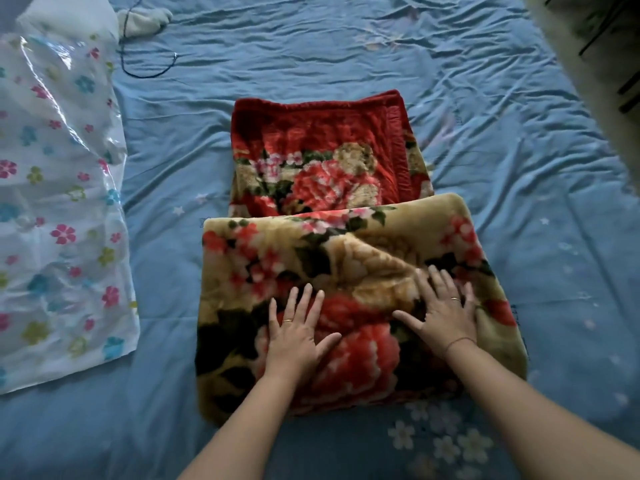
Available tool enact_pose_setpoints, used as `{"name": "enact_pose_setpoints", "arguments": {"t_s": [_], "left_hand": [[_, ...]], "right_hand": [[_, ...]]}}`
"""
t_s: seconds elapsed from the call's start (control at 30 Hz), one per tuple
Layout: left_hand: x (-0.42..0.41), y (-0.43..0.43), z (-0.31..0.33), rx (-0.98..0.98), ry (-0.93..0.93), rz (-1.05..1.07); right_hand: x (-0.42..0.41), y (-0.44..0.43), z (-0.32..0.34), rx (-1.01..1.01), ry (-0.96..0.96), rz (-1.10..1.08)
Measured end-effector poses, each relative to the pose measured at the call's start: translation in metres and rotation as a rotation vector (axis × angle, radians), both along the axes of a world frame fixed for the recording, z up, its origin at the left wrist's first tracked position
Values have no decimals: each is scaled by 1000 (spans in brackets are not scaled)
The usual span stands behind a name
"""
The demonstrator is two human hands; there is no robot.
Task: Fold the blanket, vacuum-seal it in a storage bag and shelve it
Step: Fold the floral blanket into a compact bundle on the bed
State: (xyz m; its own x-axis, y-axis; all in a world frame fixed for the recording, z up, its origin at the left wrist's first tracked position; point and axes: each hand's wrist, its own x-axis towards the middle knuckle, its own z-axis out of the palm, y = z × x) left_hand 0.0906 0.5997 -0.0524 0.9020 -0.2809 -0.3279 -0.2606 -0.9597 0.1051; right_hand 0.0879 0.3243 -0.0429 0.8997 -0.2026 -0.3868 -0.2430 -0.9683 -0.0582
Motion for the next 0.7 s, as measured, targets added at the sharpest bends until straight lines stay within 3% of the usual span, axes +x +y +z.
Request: {"name": "enact_pose_setpoints", "arguments": {"t_s": [0.1, 0.17, 0.27, 0.43, 0.57, 0.7], "left_hand": [[-42, 52, 4, -70, -54, 101], [-70, 88, 5, -182, -25, 421], [-85, 108, 7, -493, 135, 872], [-109, 131, 2, -805, 367, 1221], [-123, 141, 4, -912, 504, 1176], [-113, 139, 18, -985, 510, 1159]], "right_hand": [[-35, -28, 15, 50, -129, -326], [-61, -50, 18, 312, -181, -623], [-93, -69, 24, 755, -114, -929], [-113, -73, 46, 969, 68, -854], [-113, -74, 49, 927, 131, -819], [-113, -73, 44, 885, 30, -834]]}}
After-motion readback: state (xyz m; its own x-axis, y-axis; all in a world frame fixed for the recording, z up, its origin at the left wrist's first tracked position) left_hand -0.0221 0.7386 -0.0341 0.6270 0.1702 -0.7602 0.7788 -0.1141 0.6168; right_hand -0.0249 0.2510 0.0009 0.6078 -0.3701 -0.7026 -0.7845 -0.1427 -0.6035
